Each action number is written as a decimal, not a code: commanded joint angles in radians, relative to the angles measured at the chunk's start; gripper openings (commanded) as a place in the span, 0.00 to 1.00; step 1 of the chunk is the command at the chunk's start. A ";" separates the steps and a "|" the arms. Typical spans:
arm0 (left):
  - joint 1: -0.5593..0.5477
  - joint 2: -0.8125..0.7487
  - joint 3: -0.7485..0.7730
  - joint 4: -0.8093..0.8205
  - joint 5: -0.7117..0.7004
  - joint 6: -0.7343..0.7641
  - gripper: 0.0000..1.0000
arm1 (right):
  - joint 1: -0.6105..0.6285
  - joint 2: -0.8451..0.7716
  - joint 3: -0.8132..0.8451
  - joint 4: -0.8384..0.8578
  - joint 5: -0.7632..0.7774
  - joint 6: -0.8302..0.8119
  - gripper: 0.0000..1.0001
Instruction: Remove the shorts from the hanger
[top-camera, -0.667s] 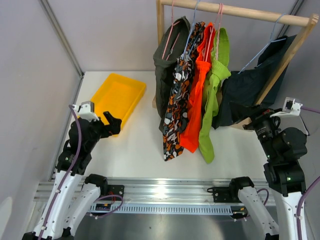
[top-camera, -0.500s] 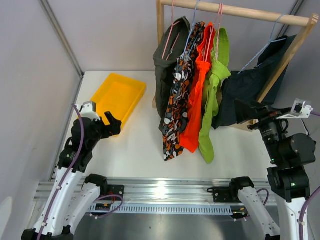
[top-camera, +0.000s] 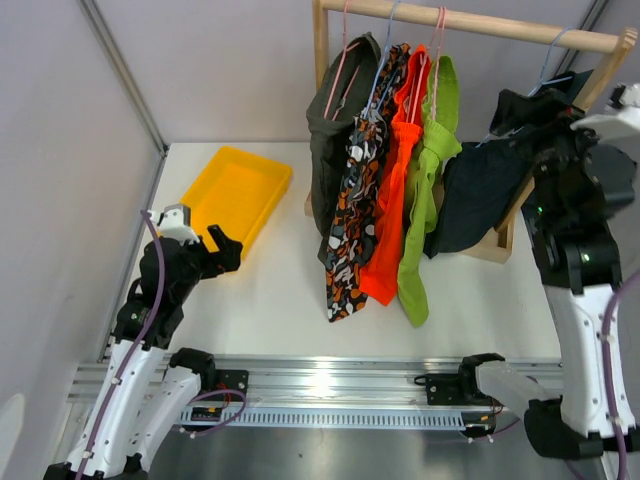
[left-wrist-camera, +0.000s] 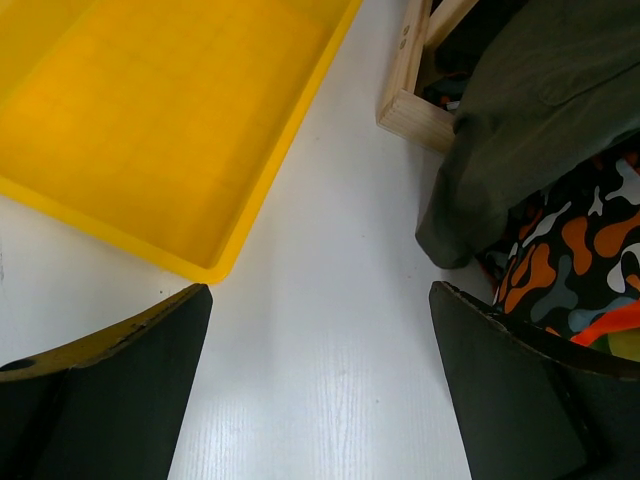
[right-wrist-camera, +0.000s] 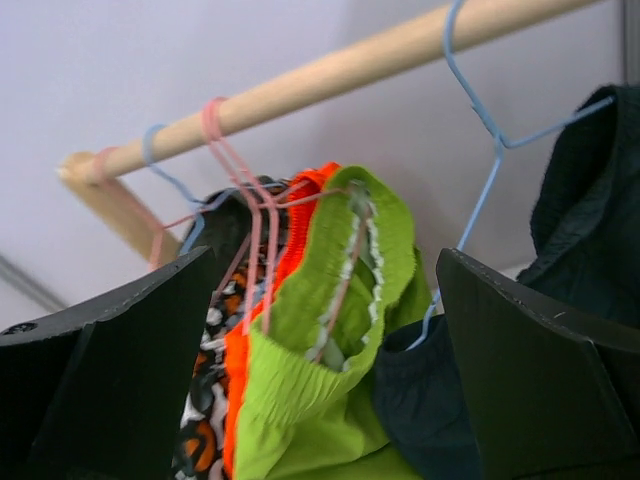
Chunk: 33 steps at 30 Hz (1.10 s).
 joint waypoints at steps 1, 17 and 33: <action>-0.004 -0.012 0.020 0.017 0.027 0.014 0.97 | 0.000 0.084 0.053 0.045 0.128 -0.024 0.99; -0.012 -0.027 0.014 0.023 0.058 0.014 0.97 | -0.014 0.313 0.132 -0.038 0.435 0.005 0.85; -0.015 -0.024 0.012 0.022 0.061 0.014 0.96 | -0.040 0.379 0.090 -0.024 0.372 0.033 0.44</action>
